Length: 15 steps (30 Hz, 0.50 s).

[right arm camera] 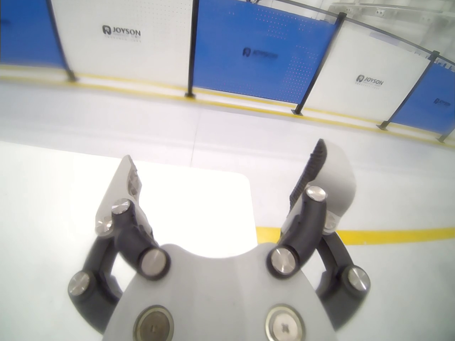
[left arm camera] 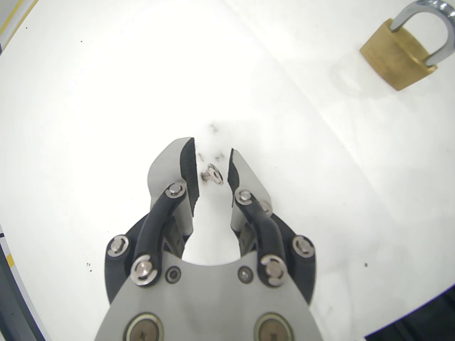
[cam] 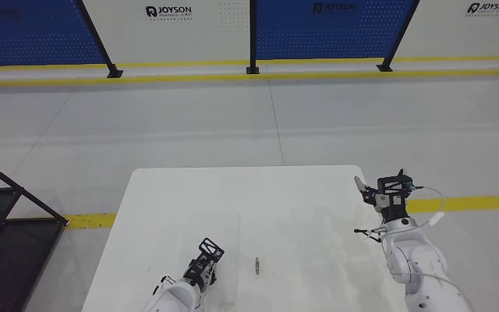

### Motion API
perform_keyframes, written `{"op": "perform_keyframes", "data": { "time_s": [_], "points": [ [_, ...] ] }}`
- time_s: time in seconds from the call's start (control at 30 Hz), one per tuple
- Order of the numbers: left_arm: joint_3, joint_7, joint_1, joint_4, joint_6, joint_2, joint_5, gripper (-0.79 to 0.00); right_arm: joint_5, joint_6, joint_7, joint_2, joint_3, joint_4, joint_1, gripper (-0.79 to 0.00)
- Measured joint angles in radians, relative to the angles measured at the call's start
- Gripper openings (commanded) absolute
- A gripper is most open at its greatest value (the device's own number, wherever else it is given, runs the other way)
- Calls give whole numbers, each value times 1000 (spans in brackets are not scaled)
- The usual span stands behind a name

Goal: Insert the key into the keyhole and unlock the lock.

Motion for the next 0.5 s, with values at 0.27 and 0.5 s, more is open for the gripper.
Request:
{"op": "perform_keyframes", "data": {
  "time_s": [0.27, 0.5],
  "points": [
    [5, -2, -8, 2, 13, -1, 7, -763, 0, 0, 0, 0, 0, 0, 0, 0],
    [-8, 0, -1, -12, 14, 1, 2, -785, 0, 0, 0, 0, 0, 0, 0, 0]
  ]
}}
